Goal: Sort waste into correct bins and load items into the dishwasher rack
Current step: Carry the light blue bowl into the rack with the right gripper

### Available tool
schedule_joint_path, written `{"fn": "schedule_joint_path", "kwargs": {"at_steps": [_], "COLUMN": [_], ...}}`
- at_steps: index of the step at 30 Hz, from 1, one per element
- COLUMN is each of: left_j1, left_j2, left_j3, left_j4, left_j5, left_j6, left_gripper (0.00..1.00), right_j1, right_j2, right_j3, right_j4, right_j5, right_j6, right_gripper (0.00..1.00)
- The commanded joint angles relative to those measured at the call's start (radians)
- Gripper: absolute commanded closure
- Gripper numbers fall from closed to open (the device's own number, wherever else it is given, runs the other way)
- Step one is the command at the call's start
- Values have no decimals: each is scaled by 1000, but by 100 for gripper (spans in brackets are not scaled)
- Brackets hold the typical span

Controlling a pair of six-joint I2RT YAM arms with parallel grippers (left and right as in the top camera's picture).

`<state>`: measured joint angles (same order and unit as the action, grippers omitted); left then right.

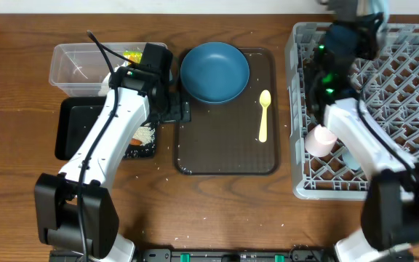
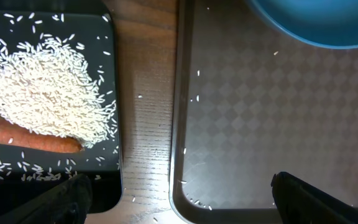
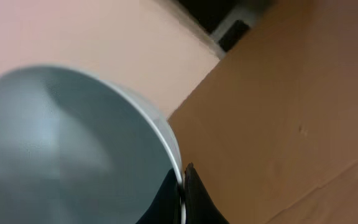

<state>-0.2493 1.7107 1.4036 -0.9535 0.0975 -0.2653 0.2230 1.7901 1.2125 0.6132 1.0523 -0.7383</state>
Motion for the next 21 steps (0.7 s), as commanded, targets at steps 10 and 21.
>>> {"fn": "schedule_joint_path", "kwargs": {"at_steps": [10, 21], "left_j1": [4, 4], "left_j2": [-20, -20], "left_j3": [23, 23], "left_j4": [-3, -3], "left_j5": [-13, -13], "left_j6": [1, 1], "left_gripper": [4, 4], "right_j1": [-49, -33], "right_j2": [193, 206], "right_j3": [3, 3], "right_j4": [88, -78], "right_j5": [67, 66], "right_j6": [-201, -87], "right_gripper": [99, 99]}}
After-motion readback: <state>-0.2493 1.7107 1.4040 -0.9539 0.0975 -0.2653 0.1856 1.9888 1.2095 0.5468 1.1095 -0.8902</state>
